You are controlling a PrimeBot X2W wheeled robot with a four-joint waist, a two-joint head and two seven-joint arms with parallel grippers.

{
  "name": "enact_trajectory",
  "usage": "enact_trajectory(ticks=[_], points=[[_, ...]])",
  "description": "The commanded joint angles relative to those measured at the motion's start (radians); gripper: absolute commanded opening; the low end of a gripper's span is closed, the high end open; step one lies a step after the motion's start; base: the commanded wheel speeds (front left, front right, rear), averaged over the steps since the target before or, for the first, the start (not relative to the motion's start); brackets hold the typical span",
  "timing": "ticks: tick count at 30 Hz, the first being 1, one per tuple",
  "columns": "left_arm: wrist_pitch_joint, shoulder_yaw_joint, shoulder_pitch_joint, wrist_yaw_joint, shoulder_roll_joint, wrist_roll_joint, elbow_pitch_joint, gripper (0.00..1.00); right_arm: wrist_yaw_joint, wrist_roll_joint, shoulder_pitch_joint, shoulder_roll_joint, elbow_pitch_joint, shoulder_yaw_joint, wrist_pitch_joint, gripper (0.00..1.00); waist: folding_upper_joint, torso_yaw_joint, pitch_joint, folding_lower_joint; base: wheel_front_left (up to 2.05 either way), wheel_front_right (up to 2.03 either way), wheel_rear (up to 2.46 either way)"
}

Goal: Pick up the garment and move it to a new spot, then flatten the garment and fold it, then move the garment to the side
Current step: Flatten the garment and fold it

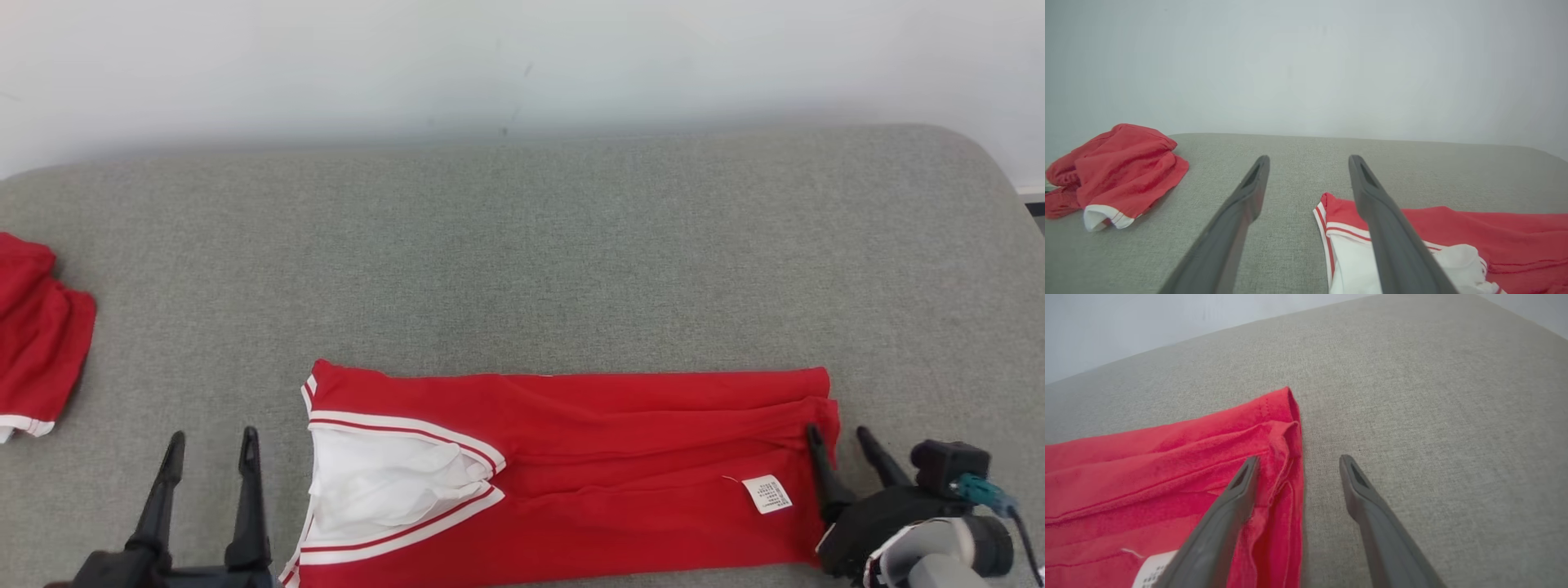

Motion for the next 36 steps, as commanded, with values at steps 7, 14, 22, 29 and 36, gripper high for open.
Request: enact_trajectory(ticks=[7, 14, 22, 29, 36], points=[[-0.003, 0.133, 0.072, -0.032, -0.084, 0.138, -0.006, 1.00, -0.002, 0.017, -0.035, 0.039, 0.105, 0.048, 0.031, 1.00, 0.0000, 0.013, -0.014, 0.0001, 0.00, 0.00, 0.00], [-0.003, 0.168, 0.109, -0.047, -0.115, 0.169, 0.071, 1.00, -0.002, 0.054, -0.037, 0.054, 0.149, 0.102, 0.053, 0.00, 0.0000, 0.019, -0.024, 0.0001, 0.00, 0.00, 0.00], [-0.003, 0.181, 0.124, -0.051, -0.121, 0.198, 0.132, 1.00, -0.003, 0.097, -0.081, -0.019, 0.177, 0.074, 0.006, 0.00, 0.0000, 0.010, -0.052, 0.0001, 0.00, 0.00, 0.00], [-0.003, 0.184, 0.133, -0.051, -0.122, 0.200, 0.113, 1.00, -0.003, 0.097, -0.121, -0.119, 0.236, -0.005, -0.010, 0.00, 0.0000, 0.006, -0.061, 0.0001, 0.00, 0.00, 0.00], [-0.003, 0.185, 0.139, -0.037, -0.123, 0.188, 0.105, 1.00, -0.002, 0.109, -0.092, -0.057, 0.112, 0.045, -0.007, 0.00, 0.0000, -0.002, -0.070, 0.0001, 0.00, 0.00, 0.00]])
